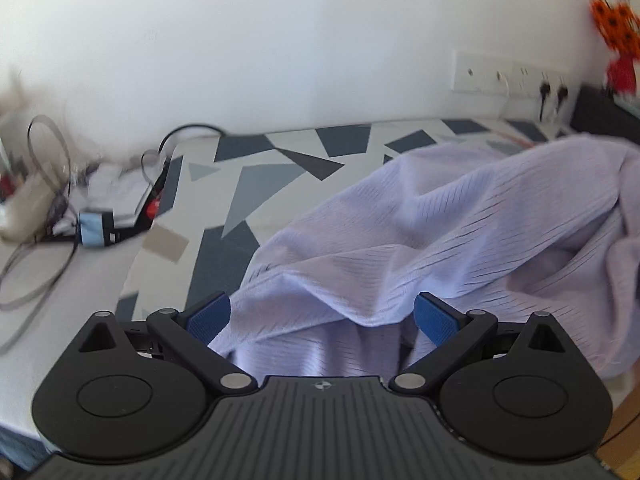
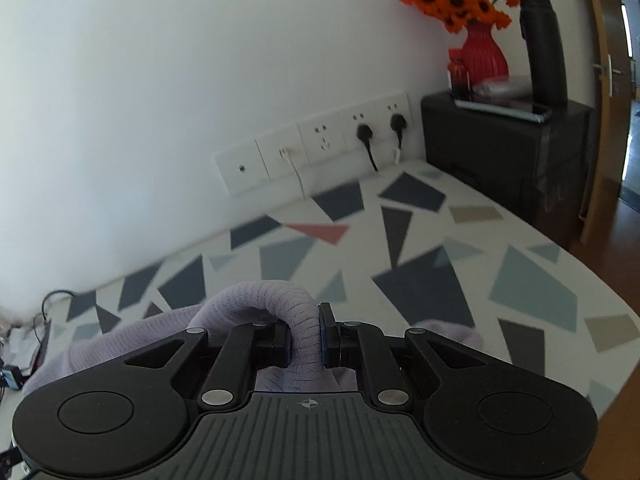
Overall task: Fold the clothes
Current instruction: 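Grasp the garment edge with the right tool and lift while the left tool reaches in, then grasp the garment with the left tool and lift it high with both tools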
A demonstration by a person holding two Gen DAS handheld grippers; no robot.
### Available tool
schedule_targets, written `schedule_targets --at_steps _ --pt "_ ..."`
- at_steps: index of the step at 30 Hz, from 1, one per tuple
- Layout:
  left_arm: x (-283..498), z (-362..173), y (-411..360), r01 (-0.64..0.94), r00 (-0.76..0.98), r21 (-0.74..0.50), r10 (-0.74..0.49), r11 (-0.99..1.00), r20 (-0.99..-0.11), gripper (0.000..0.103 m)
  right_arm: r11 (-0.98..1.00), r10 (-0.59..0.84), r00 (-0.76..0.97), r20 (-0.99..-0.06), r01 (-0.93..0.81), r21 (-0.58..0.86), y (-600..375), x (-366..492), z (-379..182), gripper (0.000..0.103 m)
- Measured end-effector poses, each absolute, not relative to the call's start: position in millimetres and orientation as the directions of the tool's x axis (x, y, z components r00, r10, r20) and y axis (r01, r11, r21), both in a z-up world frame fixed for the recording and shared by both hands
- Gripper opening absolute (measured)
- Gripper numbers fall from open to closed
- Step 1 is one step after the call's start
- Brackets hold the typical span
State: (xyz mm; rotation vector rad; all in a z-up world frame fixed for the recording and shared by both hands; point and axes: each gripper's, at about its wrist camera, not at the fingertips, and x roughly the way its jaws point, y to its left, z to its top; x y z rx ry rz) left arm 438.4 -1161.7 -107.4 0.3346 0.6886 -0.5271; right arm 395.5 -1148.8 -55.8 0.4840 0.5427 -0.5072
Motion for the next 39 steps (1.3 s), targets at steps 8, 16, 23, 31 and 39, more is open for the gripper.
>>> schedule_targets --at_steps 8,16,23,31,39 --pt "424 -143 -1194 0.672 0.708 0.418 -0.363 0.611 -0.606 0.1 0.8 -0.325 0.736 -0.593 0.549 0.243 -1123 398 -56 0.012" --pt "447 -157 -1196 0.687 0.709 0.452 -0.388 0.569 -0.589 0.1 0.851 -0.314 0.731 -0.606 0.5 0.162 -1101 413 -57 0.024" --pt "455 -154 -1190 0.732 0.636 0.297 -0.461 0.613 -0.618 0.023 0.905 -0.332 0.715 -0.615 0.426 0.007 -1079 437 -59 0.039" --pt "457 -106 -1150 0.674 0.705 0.219 -0.524 0.706 -0.479 0.015 0.891 -0.358 0.658 -0.663 0.453 -0.031 -1095 454 -69 0.011" --pt "468 -11 -1102 0.511 0.837 -0.015 -0.501 0.86 -0.219 0.012 0.935 -0.301 0.854 -0.424 0.352 0.048 -1095 457 14 0.01"
